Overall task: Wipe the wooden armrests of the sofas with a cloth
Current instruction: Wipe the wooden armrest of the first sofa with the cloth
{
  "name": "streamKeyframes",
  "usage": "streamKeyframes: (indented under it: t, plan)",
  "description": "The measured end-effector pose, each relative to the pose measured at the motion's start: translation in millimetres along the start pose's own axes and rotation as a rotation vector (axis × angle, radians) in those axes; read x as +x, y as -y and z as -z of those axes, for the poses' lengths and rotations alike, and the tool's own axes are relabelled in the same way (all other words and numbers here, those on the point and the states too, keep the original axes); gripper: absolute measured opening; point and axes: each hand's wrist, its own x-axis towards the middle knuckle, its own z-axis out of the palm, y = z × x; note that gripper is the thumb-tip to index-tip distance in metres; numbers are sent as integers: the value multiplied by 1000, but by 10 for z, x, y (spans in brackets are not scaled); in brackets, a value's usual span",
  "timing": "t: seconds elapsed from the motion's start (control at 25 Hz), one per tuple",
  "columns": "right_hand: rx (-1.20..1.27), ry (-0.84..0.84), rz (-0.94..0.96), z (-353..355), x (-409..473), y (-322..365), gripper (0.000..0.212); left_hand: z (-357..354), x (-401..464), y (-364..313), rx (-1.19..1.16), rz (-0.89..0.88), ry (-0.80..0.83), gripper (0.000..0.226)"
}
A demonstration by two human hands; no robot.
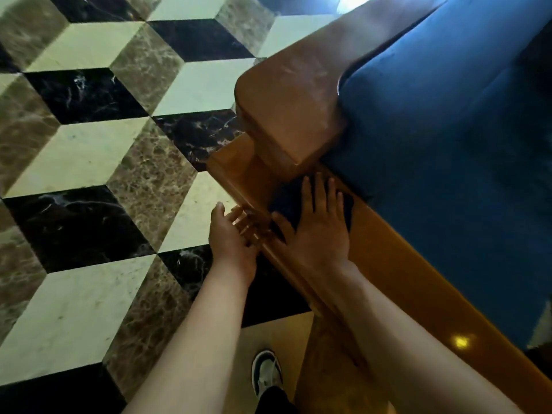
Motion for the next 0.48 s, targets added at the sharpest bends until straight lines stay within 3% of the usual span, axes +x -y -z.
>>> streamKeyframes:
  t: [0.2, 0.36, 0.4, 0.48]
  plan:
    - [54, -53, -119, 46, 77, 38, 80, 15, -75, 51, 60, -8, 25, 51]
    - [-89, 57, 389, -10, -462, -166, 78, 81, -53, 84, 72, 38, 45, 48]
    - [-82, 78, 336, 24, -486, -290, 76, 73, -45, 51, 86, 60, 33, 49]
    - [14, 6, -105, 94, -330, -273, 75, 29, 6, -32, 148, 95, 6, 53]
